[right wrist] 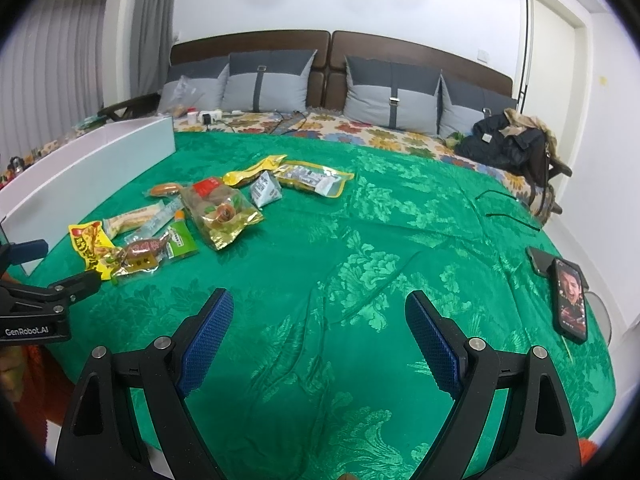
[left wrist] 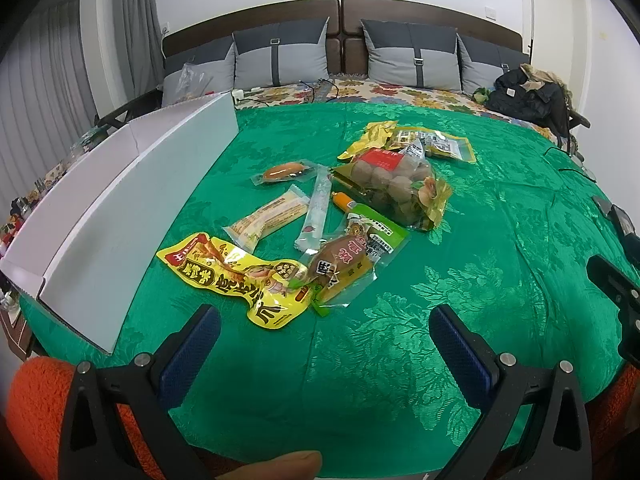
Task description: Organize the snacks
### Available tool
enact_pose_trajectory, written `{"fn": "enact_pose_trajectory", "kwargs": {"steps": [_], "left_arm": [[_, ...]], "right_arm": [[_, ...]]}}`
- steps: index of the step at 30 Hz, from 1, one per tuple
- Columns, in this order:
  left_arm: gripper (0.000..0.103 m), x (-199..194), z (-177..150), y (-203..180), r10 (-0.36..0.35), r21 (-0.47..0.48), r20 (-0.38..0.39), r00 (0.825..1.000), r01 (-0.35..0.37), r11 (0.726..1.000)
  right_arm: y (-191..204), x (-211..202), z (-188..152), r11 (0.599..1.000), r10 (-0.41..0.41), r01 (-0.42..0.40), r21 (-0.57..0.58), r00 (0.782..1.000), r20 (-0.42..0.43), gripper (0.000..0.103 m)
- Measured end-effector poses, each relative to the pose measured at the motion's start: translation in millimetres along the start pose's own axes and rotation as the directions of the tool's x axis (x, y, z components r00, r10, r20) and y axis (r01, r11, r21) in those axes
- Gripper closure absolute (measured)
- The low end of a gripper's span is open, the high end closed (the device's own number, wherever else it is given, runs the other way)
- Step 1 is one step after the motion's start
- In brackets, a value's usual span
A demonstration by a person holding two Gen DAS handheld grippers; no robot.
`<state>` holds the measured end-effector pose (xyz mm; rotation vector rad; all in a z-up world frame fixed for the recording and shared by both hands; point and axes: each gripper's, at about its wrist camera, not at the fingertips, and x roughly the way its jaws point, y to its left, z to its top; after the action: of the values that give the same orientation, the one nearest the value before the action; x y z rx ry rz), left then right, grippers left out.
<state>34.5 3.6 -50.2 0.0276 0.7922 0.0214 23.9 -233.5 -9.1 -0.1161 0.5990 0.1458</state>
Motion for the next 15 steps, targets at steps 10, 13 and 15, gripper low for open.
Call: {"fn": "enact_pose_trajectory", "kwargs": {"steps": [10, 13, 15], "left_arm": [[0.000, 12.8, 9.6, 60.3, 0.013, -0.212, -0.061, 0.998, -0.026, 0.977], [0.000, 20.0, 5.1, 80.1, 0.002, -0.274, -0.100, 0.995, -0.029, 0.961], [0.000, 26.3, 2.1, 90.2, -0.008, -0.302, -0.127, 0.992, -0.031, 0.953]], "right_arm": [[-4.7, -0.9, 1.3, 1.000, -0.001, 0.001, 0.021, 1.000, 0.003, 0.013], [-5.4, 1.4, 1.4, 1.000, 0.007, -0.007, 0.028, 1.000, -0.007, 0.013], [-4.1, 3.0, 1.6, 1.000, 0.013, -0.013, 0.025, 1.000, -0.011, 0.013]]}}
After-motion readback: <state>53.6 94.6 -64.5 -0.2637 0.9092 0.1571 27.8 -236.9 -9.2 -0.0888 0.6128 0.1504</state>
